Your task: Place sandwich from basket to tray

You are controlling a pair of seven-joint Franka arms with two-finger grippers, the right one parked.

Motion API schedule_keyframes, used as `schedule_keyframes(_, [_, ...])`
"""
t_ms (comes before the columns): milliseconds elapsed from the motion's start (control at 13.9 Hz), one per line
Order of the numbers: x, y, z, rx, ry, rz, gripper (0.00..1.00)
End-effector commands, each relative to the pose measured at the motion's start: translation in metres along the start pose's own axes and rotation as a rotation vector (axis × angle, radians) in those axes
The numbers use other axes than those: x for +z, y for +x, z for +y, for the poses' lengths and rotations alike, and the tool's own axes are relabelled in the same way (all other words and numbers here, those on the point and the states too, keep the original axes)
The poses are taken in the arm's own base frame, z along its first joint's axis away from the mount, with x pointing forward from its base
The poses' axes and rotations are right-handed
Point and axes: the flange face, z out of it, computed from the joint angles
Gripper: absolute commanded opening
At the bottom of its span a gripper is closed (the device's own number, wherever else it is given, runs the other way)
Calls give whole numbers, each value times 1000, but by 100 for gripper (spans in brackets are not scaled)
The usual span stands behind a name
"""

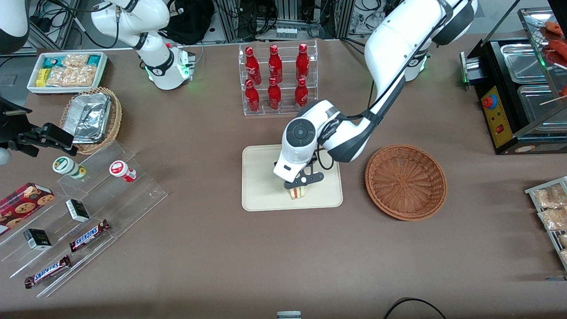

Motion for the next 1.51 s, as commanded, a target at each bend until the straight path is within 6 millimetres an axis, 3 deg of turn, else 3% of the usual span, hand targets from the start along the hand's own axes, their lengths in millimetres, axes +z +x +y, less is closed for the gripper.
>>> schedule_keyframes(0, [-48,-5,-15,-1,38,46,100])
schedule_keyframes(216, [-68,1,-41,13,123,38,100])
schedule_keyframes(504, [-85,33,-92,-82,217,41,100])
schedule_keyframes(864, [-97,62,-158,-18,216,13,100])
schedule_keyframes(1152, [-104,73,-175,-27,208,-3,100])
schedule_keyframes(1440, [-142,72,-195,-33,198,14,100])
